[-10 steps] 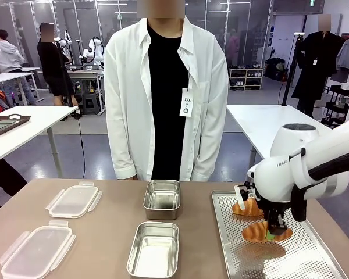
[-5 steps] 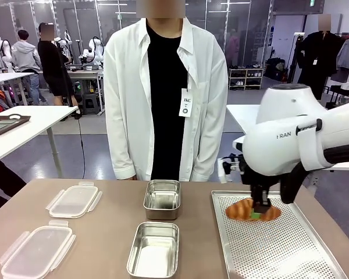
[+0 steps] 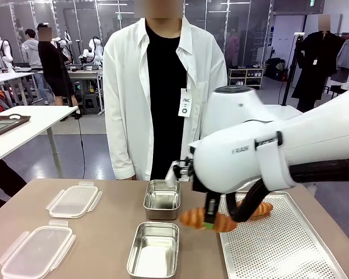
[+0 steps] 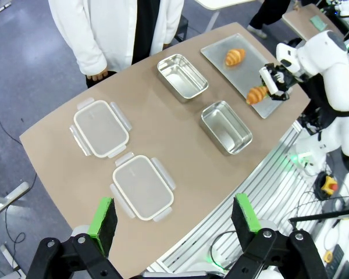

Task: Place the bread into the airtight container.
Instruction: Pick up a Butter Roll and place it into an empty Airtight Container.

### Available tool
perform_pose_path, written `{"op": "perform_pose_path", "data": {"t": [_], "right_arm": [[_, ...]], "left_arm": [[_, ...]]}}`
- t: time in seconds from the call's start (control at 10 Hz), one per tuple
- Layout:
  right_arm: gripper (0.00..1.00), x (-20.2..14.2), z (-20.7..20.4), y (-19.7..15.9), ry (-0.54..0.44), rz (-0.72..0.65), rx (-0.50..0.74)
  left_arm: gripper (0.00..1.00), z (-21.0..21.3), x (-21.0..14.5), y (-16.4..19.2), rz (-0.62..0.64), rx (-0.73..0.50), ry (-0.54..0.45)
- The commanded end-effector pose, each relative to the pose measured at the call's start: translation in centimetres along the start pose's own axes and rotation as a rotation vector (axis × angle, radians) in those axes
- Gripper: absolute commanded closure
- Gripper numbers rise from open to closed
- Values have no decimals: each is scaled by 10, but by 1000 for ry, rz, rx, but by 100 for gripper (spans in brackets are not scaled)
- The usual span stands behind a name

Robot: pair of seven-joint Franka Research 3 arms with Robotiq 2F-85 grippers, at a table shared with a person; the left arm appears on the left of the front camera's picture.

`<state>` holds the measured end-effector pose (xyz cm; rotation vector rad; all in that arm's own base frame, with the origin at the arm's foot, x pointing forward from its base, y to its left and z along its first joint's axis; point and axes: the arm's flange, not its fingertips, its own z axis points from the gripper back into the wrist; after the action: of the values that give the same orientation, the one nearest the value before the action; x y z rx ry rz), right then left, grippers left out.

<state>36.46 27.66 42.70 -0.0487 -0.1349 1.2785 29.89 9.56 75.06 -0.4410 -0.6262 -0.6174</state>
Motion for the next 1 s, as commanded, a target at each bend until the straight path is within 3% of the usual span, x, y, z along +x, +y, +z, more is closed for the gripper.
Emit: {"op": "perform_pose_path", "data": {"t": [0.0, 0.3, 0.9], "right_arm": [[68, 34, -5, 11, -1, -25, -21], [68, 70, -15, 22, 19, -44, 8], [68, 64, -17, 26, 10, -11, 21]], "left_arm": [[0, 1, 0, -1, -18, -4, 3], [0, 1, 0, -1, -18, -4, 3], [0, 1, 0, -1, -18, -4, 3]]}}
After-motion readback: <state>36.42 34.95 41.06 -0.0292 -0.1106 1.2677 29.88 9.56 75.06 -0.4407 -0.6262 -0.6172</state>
